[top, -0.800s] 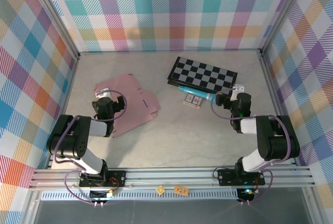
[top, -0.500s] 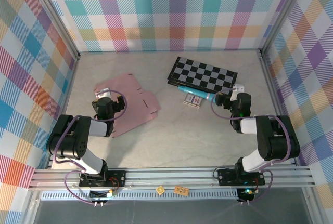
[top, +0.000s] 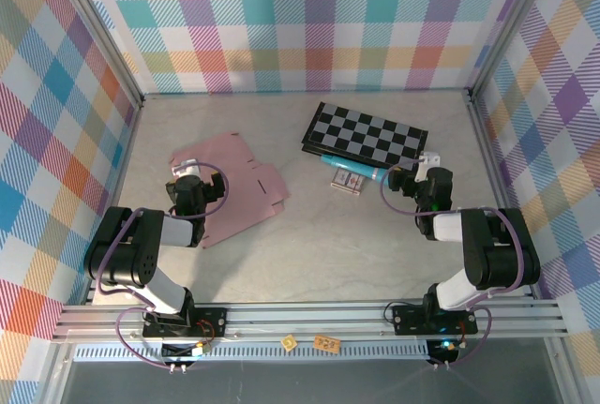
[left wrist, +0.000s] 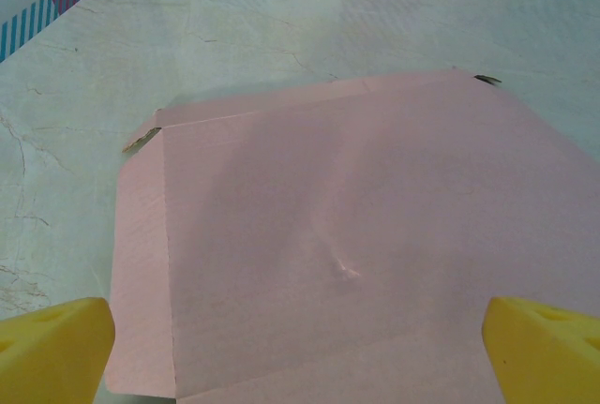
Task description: Fold the paper box
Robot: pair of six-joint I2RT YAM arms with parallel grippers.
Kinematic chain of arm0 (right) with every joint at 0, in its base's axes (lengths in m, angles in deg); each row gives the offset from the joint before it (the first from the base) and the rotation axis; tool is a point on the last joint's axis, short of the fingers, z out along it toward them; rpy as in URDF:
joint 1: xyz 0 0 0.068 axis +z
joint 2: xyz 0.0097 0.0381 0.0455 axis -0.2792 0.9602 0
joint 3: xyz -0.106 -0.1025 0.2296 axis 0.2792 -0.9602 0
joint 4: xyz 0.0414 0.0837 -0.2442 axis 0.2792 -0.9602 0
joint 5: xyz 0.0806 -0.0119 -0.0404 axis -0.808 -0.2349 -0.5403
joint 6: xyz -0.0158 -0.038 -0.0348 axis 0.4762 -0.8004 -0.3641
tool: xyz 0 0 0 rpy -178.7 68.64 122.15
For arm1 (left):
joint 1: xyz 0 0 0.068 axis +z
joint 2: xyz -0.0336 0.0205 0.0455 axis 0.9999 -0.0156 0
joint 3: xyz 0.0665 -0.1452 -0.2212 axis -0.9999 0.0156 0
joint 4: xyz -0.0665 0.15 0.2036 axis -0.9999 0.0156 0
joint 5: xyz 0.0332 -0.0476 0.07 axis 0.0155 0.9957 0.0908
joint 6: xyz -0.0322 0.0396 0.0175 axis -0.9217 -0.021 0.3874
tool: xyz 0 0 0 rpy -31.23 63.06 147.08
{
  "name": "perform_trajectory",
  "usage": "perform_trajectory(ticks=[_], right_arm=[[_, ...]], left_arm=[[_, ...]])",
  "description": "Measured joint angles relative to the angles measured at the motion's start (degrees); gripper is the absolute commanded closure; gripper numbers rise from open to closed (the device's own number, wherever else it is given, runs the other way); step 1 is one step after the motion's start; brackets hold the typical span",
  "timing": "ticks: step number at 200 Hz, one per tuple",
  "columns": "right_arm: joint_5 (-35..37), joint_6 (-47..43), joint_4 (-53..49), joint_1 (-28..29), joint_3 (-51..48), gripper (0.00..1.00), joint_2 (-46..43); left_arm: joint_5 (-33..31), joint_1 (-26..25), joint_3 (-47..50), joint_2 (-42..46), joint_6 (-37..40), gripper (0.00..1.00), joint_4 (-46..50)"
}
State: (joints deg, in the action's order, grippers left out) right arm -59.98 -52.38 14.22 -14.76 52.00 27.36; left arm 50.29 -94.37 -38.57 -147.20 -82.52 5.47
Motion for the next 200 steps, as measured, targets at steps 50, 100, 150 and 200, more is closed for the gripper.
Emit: perform_trajectory(ticks=[50,100,150,200], right_arm=[[0.6,0.0,-1.5,0.0,0.0,0.01,-0.9],[8.2,1.9,-14.3,0.8,2.6,0.01,-16.7],[16.2,12.4,-41.6,6.6,37.1,0.01,-24.1],[5.3,33.8,-70.9,3.5,67.6,0.26,-20.3]], left_arm=[[-1.0,-0.9,-0.6,0.6,0.9,0.00,2.1],[-10.6,-7.6,-8.4,10.6,3.5,0.00,14.0],[-19.0,-9.7,-46.5,10.9,-11.2,0.09,46.4],[2.7,0.5,-63.0,8.0,-36.6,0.30,72.5]])
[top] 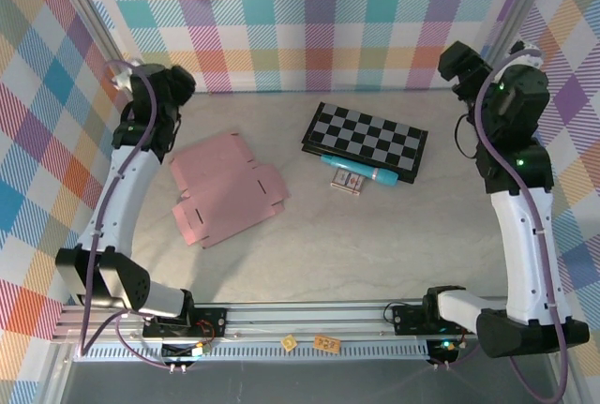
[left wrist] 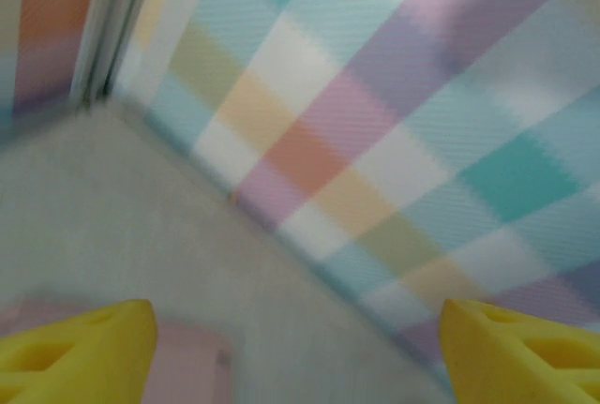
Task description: Fold the paper box
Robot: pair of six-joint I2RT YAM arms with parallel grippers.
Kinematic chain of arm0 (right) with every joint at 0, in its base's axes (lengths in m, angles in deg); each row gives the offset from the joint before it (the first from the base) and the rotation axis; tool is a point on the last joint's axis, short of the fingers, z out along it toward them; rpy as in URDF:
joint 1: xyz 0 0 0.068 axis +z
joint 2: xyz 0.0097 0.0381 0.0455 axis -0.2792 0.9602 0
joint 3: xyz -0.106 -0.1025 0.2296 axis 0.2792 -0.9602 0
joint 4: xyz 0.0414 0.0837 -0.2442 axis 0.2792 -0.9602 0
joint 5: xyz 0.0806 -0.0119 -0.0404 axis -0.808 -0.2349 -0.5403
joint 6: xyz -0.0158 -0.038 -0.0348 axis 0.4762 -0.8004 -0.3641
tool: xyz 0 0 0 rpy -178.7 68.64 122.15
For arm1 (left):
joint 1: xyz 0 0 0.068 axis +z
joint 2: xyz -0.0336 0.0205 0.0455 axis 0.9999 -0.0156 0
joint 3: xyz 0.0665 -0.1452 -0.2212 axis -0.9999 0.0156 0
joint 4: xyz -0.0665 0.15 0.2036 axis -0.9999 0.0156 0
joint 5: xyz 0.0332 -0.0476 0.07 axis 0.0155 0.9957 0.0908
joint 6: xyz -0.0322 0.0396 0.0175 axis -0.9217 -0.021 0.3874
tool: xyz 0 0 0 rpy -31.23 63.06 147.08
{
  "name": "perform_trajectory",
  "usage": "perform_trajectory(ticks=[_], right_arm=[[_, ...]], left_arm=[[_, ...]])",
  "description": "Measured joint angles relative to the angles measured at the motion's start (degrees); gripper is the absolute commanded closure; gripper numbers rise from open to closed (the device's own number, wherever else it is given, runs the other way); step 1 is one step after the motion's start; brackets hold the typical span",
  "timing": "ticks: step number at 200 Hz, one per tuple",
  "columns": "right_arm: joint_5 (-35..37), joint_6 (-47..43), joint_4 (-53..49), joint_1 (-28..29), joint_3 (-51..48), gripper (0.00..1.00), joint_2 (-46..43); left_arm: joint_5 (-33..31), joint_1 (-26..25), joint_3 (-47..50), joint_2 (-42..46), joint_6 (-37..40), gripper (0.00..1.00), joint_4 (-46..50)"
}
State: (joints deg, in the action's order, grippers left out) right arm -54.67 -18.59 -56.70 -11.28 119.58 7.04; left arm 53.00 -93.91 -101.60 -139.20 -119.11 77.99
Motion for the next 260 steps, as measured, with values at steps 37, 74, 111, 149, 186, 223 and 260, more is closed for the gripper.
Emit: perform_trajectory(ticks=[37,74,111,149,186,223,260], right_arm=[[-13.4,5.1,-9.9,4.3,-4.0,0.39,6.3],[-21.8,7.9,-15.3,13.6,-14.3,0.41,9.7],[-29.4,9.6,-13.0,21.3,-16.7,0.40,12.4],[-36.3,12.5,-7.7,23.2,-20.5,0.37,18.3],[-39.8,16.4,-3.0,23.6,-25.3,0.36,21.3],[-41.8,20.6,2.5,23.6,-28.6,0.36,22.9],[-42.5,22.9,6.3,23.6,-29.2,0.35,25.0]], left_arm=[[12.1,-0.4,6.1,-4.2,-1.2,0.50,15.0],[17.5,0.2,9.8,-7.0,4.1,0.58,24.5],[17.8,1.6,14.4,-8.1,7.2,0.55,26.9],[21.4,1.9,14.6,-15.8,10.1,0.61,25.6],[25.0,0.3,14.6,-22.1,10.7,0.63,22.2],[27.8,-5.1,13.5,-26.3,9.4,0.65,19.5],[30.3,-8.8,12.1,-26.3,5.6,0.64,16.7]])
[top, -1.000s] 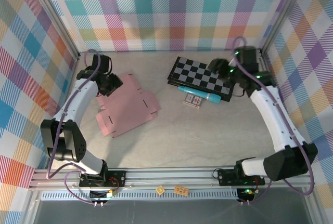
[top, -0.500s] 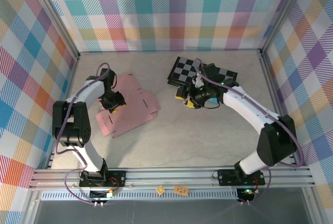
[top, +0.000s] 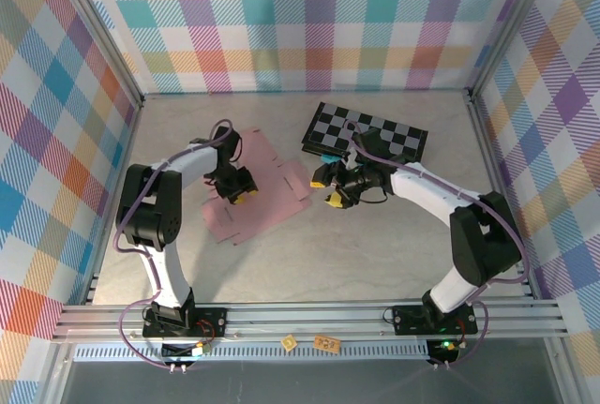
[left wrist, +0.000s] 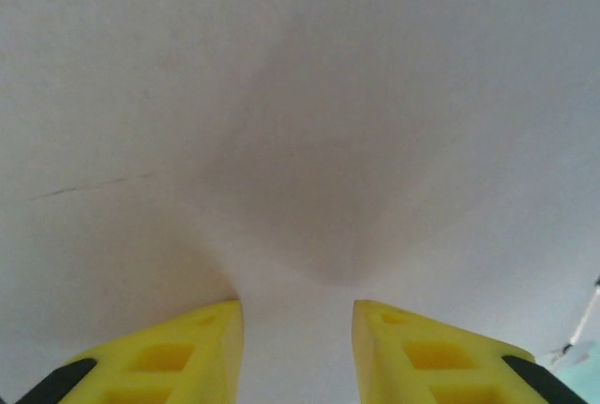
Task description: Fold the paper box
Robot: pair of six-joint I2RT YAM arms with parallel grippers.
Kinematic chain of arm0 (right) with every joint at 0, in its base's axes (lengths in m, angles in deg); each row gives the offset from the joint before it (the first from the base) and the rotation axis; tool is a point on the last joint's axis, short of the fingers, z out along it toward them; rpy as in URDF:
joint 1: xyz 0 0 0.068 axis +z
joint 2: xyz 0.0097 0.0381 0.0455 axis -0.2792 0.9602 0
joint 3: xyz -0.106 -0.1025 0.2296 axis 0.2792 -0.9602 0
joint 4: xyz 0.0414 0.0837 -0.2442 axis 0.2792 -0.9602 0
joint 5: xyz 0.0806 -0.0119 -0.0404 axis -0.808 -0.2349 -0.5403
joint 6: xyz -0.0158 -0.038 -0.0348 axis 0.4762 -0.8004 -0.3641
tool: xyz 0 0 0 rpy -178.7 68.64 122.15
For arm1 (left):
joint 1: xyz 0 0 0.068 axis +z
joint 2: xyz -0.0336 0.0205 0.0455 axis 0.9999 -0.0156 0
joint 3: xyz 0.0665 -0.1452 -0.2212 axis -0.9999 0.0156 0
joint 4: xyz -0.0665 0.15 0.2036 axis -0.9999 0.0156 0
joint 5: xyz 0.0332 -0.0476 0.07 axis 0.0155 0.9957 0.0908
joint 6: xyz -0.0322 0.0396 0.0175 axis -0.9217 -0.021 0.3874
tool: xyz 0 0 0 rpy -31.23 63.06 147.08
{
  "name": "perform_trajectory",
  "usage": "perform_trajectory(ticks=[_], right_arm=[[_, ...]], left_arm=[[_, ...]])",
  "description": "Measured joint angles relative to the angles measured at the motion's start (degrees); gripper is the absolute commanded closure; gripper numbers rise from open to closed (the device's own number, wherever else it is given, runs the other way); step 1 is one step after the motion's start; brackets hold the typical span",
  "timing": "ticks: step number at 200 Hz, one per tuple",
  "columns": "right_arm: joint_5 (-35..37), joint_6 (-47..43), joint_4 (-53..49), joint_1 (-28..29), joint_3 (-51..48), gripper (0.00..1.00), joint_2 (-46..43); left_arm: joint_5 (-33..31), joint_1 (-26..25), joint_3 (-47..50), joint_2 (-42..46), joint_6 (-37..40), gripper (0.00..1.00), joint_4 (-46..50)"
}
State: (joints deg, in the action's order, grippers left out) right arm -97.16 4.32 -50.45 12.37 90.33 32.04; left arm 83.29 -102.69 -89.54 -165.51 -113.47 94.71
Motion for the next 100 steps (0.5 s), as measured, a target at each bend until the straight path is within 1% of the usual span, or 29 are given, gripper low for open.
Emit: perform_trajectory(ticks=[31,51,66,83,100], right_arm=[[-0.1,1.5,3.4,0.0,-1.1,0.35,1.2],[-0.2,2.5,5.8,0.0,-2.4,0.34,2.1],[-0.5,3.9,8.9,0.0,-3.4,0.35,3.2],[-0.5,5.7,12.6,0.0,-5.1,0.36,4.1],[-0.2,7.8,15.7,0.0,-6.4,0.39,4.8]], left_arm=[[0.2,-0.7,-2.0,1.0,-2.4,0.51,-0.4],[-0.6,0.1,-2.6,4.7,-3.3,0.50,0.0],[-0.7,1.7,-2.6,8.8,-3.9,0.50,0.6],[-0.8,4.8,-2.3,13.3,-4.0,0.51,0.8],[-1.4,8.5,-1.0,15.8,-3.6,0.53,1.0]])
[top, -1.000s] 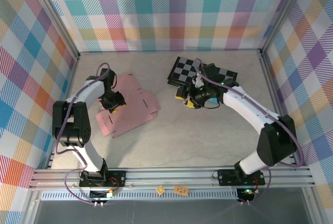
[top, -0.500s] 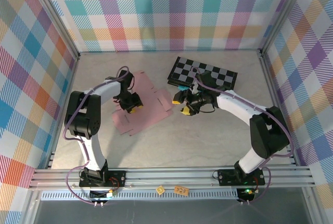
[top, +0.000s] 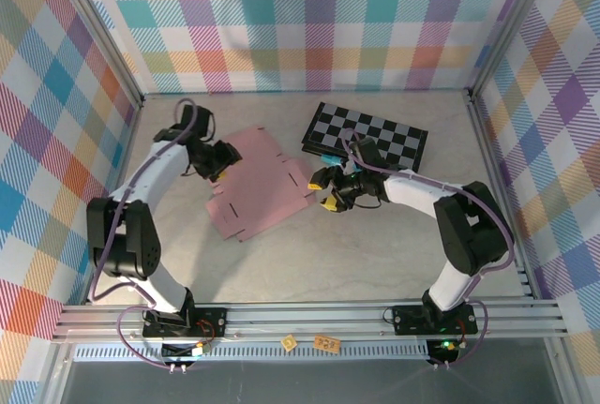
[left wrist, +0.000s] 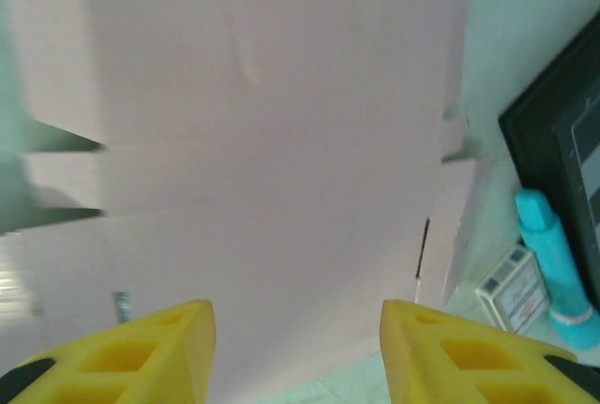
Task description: Fold the paper box
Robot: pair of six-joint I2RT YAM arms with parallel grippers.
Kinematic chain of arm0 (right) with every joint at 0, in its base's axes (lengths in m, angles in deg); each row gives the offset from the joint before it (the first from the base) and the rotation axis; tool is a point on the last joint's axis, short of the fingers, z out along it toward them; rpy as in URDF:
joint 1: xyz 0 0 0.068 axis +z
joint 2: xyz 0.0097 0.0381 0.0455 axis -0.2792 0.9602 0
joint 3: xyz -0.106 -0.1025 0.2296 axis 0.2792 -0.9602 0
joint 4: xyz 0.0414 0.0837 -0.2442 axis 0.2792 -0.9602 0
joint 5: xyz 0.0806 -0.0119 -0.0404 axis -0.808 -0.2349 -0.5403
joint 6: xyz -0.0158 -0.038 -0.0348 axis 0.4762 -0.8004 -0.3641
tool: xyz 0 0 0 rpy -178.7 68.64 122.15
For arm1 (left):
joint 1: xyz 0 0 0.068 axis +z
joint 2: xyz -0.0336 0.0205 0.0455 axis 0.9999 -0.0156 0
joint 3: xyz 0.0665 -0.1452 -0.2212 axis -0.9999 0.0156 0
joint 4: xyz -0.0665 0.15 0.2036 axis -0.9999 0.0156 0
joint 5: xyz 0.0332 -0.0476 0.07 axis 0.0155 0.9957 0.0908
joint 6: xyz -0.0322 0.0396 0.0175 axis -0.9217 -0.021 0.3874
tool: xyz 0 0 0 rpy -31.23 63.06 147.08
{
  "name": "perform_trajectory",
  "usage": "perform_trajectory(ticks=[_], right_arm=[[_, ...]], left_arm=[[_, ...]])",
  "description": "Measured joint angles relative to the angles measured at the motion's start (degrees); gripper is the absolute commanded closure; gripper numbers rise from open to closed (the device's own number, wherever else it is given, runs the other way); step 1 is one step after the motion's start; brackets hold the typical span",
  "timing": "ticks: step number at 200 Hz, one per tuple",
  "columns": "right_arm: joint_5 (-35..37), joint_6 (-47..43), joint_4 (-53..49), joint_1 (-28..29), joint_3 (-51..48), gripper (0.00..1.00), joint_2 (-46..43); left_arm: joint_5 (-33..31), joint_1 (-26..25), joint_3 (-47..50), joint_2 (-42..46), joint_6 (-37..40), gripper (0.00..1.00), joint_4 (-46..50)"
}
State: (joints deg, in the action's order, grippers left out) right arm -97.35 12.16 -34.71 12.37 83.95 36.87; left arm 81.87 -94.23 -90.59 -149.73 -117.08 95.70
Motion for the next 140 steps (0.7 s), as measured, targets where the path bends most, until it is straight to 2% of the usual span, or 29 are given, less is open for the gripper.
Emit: perform_trajectory(ticks=[63,140], right_arm=[[1.5,6.6,7.8,0.8,-1.5,0.43,3.5],[0.8,5.8,5.2,2.6,4.5,0.43,7.9]], left_arm=[[-1.7,11.3,7.7,-0.2,4.1,0.55,2.4],[4.3,12.5,13.1,-6.2,10.0,0.54,-7.2]])
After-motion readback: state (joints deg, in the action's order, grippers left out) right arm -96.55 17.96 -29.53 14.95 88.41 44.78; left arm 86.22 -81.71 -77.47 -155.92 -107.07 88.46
